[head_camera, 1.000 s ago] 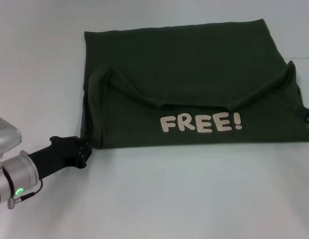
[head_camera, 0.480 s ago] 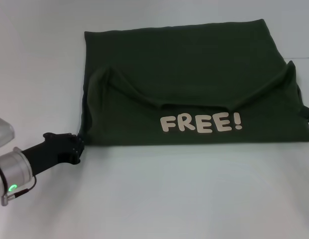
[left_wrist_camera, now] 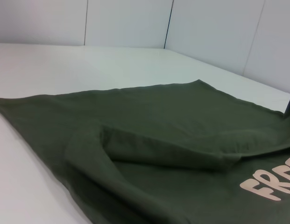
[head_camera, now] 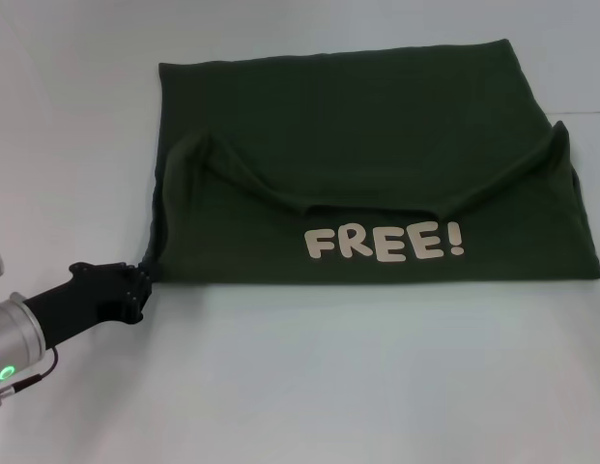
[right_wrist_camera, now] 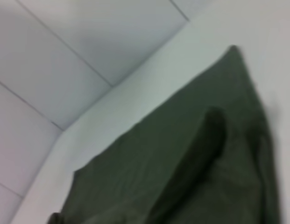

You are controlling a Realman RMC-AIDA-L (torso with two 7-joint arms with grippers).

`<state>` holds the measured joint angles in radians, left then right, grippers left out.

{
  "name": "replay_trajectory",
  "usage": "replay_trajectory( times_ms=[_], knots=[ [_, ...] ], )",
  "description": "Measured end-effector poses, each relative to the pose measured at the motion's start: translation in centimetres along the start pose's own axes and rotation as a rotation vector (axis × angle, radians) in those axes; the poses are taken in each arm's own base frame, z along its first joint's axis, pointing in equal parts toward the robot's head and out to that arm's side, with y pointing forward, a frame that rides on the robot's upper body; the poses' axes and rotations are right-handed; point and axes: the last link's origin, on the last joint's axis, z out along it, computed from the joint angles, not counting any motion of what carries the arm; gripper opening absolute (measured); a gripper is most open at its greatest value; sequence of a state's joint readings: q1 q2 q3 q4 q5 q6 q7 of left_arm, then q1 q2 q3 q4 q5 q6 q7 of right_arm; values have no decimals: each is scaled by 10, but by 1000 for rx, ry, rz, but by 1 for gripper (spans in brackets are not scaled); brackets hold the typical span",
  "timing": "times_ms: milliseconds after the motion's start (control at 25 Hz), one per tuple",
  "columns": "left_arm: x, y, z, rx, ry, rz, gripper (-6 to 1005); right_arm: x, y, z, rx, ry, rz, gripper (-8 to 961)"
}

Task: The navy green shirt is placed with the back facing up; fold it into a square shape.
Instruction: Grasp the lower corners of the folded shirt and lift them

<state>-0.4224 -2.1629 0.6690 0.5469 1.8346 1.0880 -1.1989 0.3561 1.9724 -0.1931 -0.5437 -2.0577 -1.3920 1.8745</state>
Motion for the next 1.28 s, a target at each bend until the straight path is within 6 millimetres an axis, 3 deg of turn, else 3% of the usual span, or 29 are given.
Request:
replay_trajectory(
  times_ms=[240, 640, 1280],
  knots=[
    [0, 0, 0, -1, 0, -1, 0, -16, -7, 3, 95, 62, 21, 734],
    [5, 1, 5, -6, 3, 10, 0, -39, 1, 26, 193, 206, 0, 735],
    [10, 0, 9, -6, 5, 19, 2, -21, 3, 56, 241, 245, -38, 734]
  ],
)
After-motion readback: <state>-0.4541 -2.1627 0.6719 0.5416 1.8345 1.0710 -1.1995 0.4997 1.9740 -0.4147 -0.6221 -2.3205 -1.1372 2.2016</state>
